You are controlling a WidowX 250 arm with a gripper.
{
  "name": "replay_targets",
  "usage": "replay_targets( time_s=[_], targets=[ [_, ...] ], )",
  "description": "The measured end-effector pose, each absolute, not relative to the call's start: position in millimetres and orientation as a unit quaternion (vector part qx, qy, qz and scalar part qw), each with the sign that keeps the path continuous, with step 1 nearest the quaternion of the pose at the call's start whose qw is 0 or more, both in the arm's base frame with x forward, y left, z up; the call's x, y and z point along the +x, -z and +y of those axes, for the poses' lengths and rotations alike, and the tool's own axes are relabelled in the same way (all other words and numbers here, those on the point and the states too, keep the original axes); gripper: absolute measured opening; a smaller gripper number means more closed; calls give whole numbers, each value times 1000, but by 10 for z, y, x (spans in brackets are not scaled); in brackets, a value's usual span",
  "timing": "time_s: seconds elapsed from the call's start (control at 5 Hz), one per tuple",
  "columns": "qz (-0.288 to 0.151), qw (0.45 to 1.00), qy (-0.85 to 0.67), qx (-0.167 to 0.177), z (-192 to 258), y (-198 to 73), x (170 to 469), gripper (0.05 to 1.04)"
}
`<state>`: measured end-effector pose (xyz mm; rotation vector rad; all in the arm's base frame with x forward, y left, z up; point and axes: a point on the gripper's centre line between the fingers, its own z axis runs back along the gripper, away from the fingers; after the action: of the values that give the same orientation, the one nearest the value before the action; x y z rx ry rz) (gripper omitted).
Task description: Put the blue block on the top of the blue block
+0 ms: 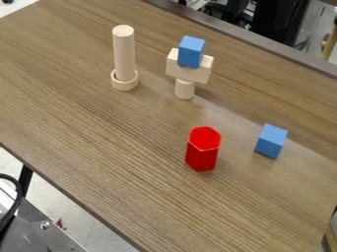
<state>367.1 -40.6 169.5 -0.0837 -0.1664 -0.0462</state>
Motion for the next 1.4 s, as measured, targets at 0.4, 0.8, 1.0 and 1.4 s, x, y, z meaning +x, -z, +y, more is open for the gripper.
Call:
replay_targets(
  time_s=[0.4, 0.8, 1.0, 1.4],
  targets=[
    [-52, 997, 12, -54, -546, -1446, 3511, 999],
    [-75, 995, -10, -70, -985, -1408, 3261, 999],
    [-83, 994, -20, -67, -1207, -1339, 3203, 999],
    [-69, 996, -27, -41, -1349, -1008, 3195, 999]
  ],
)
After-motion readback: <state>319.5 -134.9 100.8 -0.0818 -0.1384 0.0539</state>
